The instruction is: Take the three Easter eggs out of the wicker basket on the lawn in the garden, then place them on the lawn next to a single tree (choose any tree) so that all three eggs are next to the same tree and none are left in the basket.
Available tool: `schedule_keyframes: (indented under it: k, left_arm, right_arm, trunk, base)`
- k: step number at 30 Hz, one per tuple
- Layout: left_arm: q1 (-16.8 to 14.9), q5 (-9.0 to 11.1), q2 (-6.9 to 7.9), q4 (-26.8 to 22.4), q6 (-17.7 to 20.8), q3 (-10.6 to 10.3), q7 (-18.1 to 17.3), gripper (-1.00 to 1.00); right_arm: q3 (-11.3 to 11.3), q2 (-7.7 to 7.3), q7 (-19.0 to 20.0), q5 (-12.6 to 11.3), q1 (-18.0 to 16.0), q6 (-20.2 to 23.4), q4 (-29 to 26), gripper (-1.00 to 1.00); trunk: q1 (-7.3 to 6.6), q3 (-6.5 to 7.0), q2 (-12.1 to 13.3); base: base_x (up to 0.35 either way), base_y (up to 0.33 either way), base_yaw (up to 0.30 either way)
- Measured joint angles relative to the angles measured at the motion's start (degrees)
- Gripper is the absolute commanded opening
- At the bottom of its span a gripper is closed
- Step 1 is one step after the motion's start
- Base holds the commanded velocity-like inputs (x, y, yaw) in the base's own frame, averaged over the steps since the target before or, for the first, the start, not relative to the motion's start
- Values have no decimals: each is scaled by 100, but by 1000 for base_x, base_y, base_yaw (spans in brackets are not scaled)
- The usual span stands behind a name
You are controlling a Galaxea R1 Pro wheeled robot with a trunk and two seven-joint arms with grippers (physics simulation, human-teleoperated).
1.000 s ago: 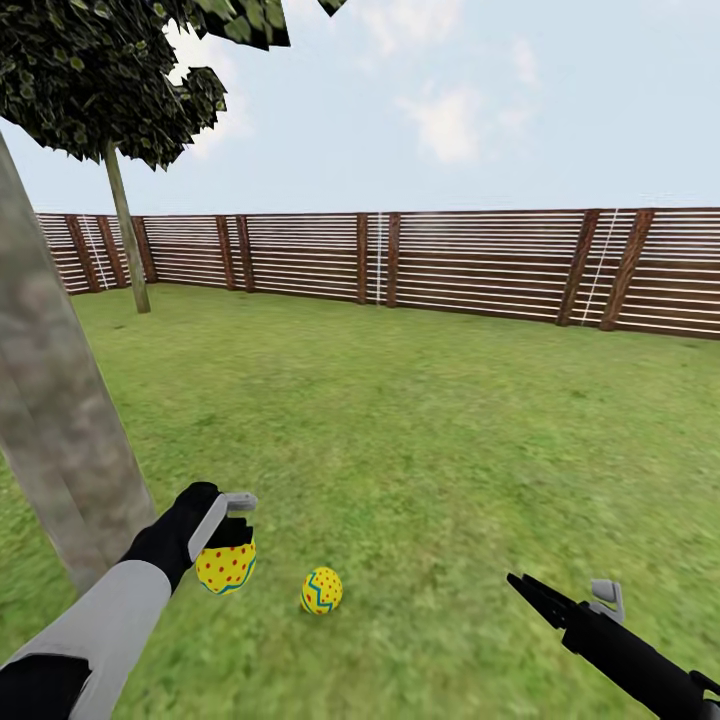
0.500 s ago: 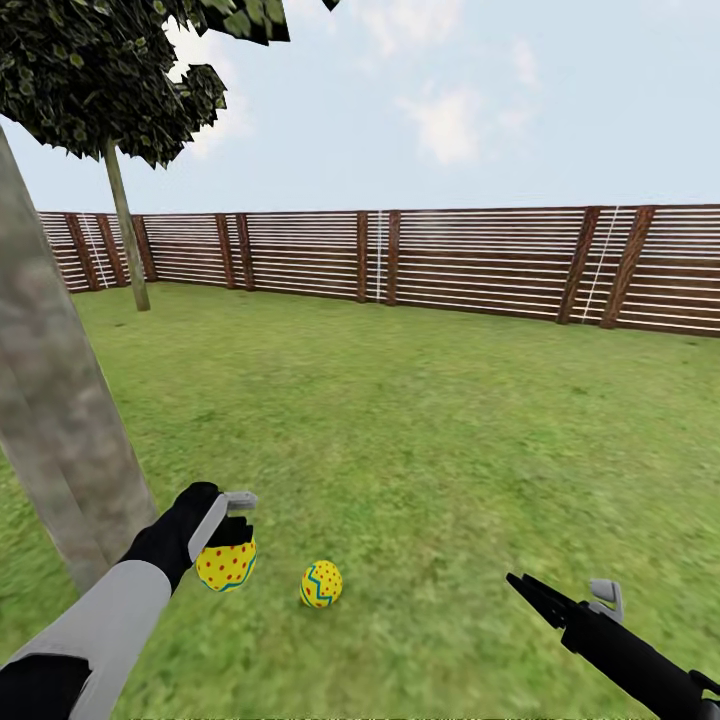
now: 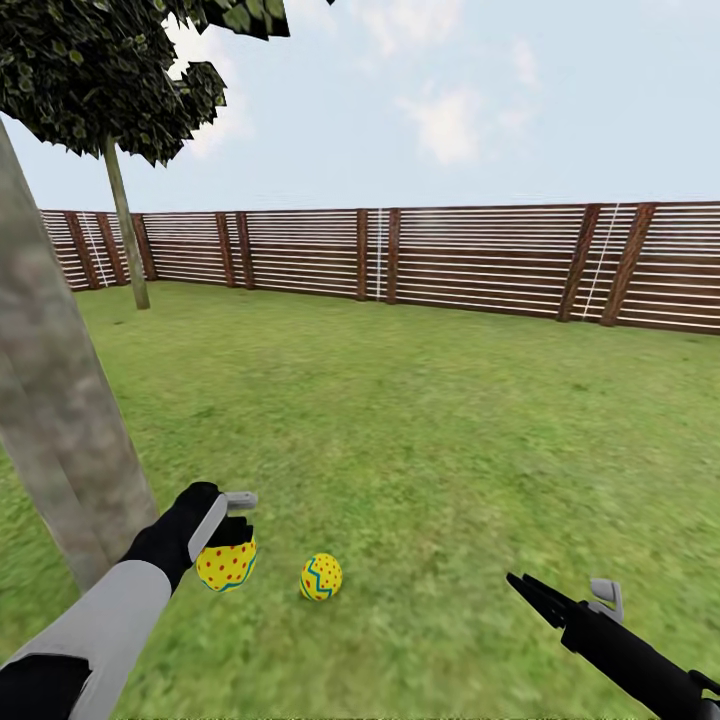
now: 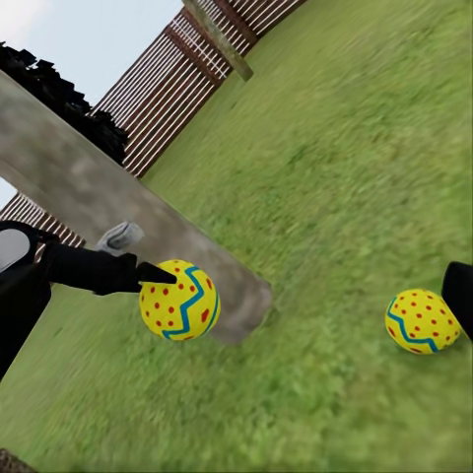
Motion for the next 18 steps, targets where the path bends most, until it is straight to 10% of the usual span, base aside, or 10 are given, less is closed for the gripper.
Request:
schedule_keyframes:
  k: [18]
  left_arm:
    - [0,0,0,0,-6,-1,0,-100]
  right_arm:
    - [-1,-2,1,0,0,0,1,100]
  trunk:
    - [395,-323,-722]
  base:
    - [0,0,0]
